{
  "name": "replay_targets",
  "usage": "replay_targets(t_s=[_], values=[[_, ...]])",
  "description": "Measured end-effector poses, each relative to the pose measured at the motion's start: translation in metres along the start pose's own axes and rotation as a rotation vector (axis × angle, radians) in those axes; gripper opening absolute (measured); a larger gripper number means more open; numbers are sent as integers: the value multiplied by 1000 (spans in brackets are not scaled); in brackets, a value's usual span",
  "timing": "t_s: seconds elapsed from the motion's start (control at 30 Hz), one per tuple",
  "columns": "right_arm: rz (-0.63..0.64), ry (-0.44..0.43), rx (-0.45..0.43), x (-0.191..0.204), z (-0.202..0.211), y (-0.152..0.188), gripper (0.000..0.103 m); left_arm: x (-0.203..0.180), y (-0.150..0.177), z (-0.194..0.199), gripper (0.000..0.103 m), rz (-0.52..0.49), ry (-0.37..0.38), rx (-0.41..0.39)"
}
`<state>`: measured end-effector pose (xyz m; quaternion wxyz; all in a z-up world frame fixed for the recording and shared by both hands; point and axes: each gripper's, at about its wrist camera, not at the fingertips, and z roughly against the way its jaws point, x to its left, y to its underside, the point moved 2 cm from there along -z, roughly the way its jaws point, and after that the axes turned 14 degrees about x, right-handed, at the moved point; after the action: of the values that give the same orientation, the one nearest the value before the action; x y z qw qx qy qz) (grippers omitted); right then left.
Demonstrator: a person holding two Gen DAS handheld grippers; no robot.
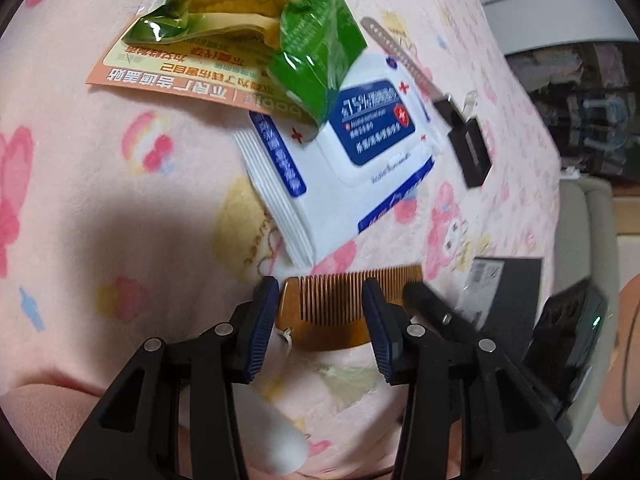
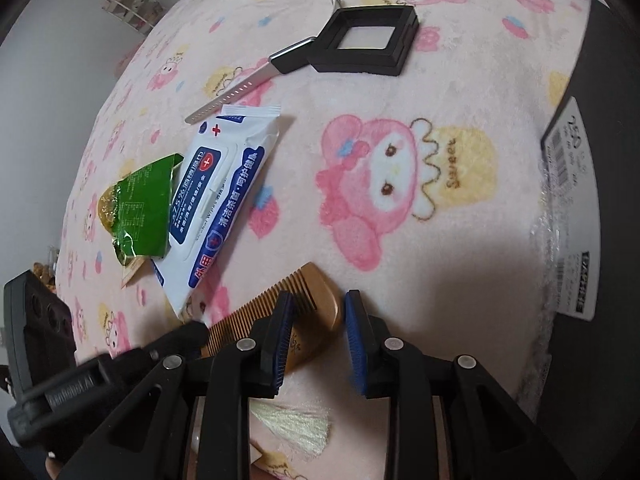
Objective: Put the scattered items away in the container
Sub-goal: 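Lift the wooden comb and carry it over the black box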
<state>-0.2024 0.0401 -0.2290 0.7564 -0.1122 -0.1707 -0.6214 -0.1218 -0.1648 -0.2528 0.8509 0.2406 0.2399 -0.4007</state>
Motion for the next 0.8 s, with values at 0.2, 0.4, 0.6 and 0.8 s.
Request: replay_targets(t_s=[0.2, 0.4, 0.6, 0.8], values=[[13, 22, 22, 5, 5, 26, 24, 2, -2, 6, 44, 18, 51, -24], [9, 8, 43, 3, 1, 45, 24, -2, 6, 8, 44, 4, -67, -36], [-11, 2, 38, -5, -7, 36, 27, -9, 4, -9, 44, -40, -141, 19], [-18, -43, 18, -9, -7, 32, 31, -11, 6, -8, 46, -70, -80, 24]])
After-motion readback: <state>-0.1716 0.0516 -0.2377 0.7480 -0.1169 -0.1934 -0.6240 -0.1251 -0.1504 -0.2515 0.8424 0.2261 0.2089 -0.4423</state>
